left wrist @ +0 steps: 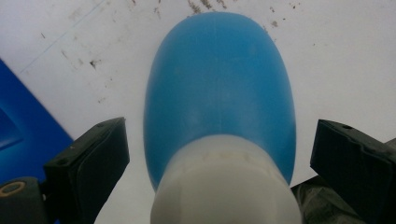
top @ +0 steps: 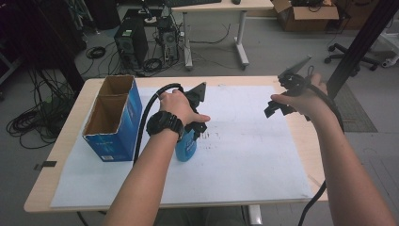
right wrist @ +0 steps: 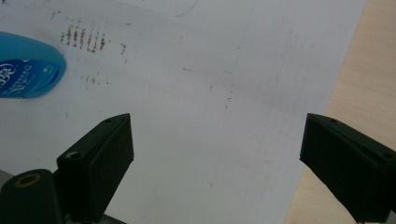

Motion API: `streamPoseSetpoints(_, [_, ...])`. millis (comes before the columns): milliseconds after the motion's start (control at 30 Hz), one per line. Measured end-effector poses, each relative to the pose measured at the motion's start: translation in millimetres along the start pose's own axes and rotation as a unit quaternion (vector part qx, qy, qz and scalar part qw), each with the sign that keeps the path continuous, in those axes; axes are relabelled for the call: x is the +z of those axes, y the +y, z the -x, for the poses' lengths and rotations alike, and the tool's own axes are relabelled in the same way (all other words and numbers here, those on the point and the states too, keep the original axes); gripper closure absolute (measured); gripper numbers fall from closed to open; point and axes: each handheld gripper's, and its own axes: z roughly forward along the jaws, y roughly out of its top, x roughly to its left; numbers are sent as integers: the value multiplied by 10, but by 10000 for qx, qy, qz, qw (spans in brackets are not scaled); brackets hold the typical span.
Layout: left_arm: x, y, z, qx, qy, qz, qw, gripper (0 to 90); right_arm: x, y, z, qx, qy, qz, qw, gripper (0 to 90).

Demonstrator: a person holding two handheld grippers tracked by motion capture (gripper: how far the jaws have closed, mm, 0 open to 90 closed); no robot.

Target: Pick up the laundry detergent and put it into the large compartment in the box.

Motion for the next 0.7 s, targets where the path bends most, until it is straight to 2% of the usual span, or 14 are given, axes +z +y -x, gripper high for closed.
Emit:
streamPoseSetpoints(133, [33, 3, -7, 13, 70, -28, 10000, 50, 11, -7, 5, 6, -1, -8, 10000, 97])
streamPoseSetpoints(700, [57, 5, -9, -21, 29, -54, 10000, 71, 52, -25, 17, 11, 26, -32, 10000, 97])
